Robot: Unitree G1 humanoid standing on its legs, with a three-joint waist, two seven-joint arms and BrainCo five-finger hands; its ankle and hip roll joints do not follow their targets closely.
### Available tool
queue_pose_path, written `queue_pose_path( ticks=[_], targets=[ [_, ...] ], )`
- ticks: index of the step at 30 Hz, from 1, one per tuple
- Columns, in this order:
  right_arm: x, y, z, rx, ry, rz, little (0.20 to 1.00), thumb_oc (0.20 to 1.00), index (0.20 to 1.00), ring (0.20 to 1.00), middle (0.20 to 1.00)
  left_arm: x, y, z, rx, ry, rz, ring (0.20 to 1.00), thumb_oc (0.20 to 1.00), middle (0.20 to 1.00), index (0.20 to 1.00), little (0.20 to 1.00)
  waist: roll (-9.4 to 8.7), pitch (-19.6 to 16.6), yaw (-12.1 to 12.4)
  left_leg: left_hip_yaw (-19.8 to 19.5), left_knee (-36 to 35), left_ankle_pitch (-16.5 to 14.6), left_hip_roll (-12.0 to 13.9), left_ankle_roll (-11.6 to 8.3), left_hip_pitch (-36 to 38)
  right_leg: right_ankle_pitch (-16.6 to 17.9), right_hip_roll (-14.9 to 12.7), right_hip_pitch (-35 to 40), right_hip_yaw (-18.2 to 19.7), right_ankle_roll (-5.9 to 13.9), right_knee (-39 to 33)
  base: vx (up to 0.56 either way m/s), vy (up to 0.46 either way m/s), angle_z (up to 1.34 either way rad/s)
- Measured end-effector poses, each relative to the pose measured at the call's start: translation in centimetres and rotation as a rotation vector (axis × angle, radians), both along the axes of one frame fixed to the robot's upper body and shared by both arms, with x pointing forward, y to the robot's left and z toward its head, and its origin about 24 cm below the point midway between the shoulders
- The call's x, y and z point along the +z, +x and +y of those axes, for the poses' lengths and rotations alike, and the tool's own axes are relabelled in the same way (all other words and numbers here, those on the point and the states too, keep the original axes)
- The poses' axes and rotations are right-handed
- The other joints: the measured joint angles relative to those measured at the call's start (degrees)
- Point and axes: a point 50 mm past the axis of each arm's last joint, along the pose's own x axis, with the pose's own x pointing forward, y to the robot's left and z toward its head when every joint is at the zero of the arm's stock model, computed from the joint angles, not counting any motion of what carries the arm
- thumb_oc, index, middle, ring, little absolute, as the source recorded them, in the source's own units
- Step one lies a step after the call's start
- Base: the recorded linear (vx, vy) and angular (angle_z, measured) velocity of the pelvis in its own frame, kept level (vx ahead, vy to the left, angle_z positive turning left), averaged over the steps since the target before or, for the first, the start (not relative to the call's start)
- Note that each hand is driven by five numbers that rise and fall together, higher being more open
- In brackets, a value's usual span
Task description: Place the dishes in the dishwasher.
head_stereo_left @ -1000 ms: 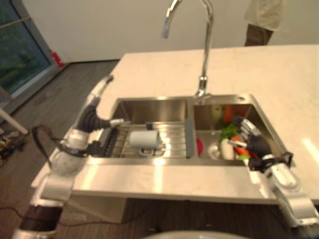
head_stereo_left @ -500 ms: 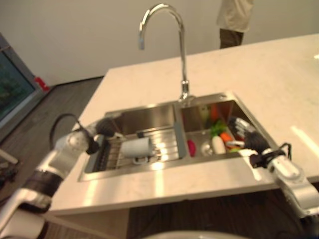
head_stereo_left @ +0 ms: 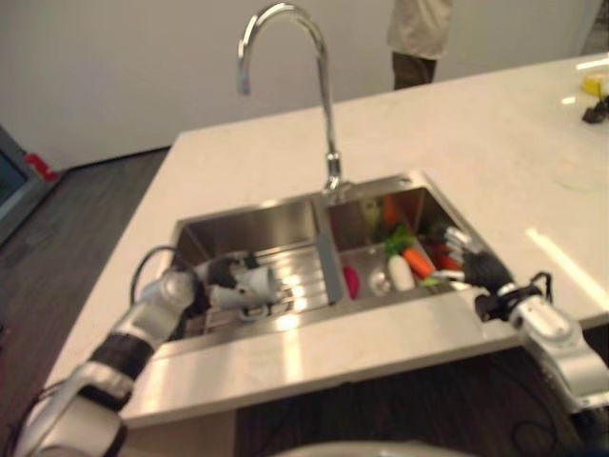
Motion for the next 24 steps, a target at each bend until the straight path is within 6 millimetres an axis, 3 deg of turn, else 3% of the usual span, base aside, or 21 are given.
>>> queue_pose_path(
  ticks=[8, 24],
  targets=[
    [0.1, 0.0, 0.0, 0.006, 0.000, -0.001, 1.000, 1.000, 1.000, 1.000, 1.000, -0.9, -0.3, 1.5, 0.025, 0.090, -0.013, 1.000, 1.000, 1.000, 1.000, 1.000, -0.43, 0.7, -0.1, 1.3, -0.7, 0.0, 0.5, -0.02, 0.9, 0.4, 0.8, 0.3, 1.2, 0.01, -0.9, -0.02, 0.009, -0.08],
    [0.2, 0.1, 0.2, 0.029, -0.001, -0.003, 1.000, 1.000, 1.000, 1.000, 1.000, -1.0, -0.3, 1.8, 0.000, 0.145, -0.046, 1.000, 1.000, 1.000, 1.000, 1.000, -0.51, 0.9, -1.2, 1.6, -0.9, -0.2, 0.5, 0.20, 1.0, 1.2, 0.9, 0.2, 1.5, 0.18, -1.7, 0.00, 0.002, -0.01]
  ],
)
